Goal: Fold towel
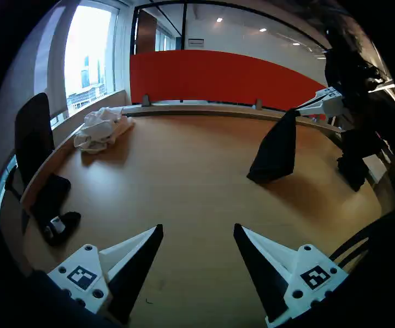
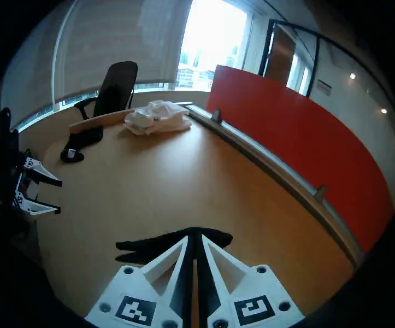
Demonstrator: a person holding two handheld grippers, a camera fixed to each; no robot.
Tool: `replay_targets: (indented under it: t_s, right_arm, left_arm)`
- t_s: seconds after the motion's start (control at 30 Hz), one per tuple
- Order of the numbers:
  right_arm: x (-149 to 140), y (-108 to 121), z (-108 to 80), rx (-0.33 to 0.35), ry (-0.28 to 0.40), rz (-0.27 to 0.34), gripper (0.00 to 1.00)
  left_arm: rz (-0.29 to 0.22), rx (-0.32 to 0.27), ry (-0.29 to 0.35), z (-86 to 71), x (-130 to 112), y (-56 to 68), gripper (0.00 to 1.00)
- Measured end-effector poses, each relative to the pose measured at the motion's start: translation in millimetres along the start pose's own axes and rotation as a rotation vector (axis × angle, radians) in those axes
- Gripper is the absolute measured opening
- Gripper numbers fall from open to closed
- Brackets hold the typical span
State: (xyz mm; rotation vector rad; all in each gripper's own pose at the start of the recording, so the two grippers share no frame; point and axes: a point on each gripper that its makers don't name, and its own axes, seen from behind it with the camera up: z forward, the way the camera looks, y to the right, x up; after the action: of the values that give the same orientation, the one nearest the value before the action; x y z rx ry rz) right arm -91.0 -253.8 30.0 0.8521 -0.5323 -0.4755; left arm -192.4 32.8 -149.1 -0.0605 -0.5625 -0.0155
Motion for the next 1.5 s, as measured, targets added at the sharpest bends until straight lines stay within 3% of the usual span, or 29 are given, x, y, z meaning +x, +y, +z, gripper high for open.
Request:
replay_targets:
  t_s: [0.3,0.67,1.5]
  right_arm:
    - [4.2,15.3,-10.7,-0.033,0.007,-0.003,0.03]
    - [-0.6,50.8,-32.7,-0.089,0.008,0.041,0.03]
    - [-64.0,155.5,-119.4,-0.249,-0.080,0.104,0.03]
  left_arm:
    - [0.009,-0.015,0.005,-1.0,4.0,5.1,0.96]
    - [0.015,-0.036,0.001,2.3,6.7,10.4,0.96]
    - [0.024,-0.036,-0.010,8.2,10.4,17.0,0.96]
